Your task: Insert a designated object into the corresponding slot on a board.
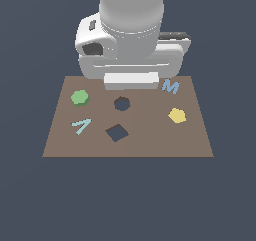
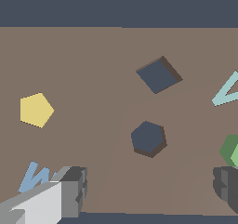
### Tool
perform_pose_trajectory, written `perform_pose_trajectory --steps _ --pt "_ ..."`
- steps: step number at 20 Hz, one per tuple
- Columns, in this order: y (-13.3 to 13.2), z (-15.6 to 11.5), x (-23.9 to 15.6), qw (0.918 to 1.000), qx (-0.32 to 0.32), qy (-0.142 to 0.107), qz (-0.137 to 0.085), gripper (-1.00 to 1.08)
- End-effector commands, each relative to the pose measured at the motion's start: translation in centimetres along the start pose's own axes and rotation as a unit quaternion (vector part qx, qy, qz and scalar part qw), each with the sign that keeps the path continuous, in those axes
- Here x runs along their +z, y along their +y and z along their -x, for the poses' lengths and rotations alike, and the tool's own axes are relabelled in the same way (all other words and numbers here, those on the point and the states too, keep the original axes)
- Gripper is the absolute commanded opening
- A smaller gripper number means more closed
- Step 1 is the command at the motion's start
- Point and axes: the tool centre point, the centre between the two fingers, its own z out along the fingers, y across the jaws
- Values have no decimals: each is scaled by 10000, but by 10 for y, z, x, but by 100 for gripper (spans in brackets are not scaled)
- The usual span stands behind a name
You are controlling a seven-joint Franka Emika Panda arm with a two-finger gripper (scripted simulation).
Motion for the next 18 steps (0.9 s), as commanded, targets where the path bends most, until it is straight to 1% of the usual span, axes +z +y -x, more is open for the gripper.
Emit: perform_pose_trajectory --steps 1,10,18 --pt "0 0 0 10000 0 0 0 100" --pt "10 5 6 9998 -194 11 8 100" --pt "35 17 21 9977 -682 39 29 100"
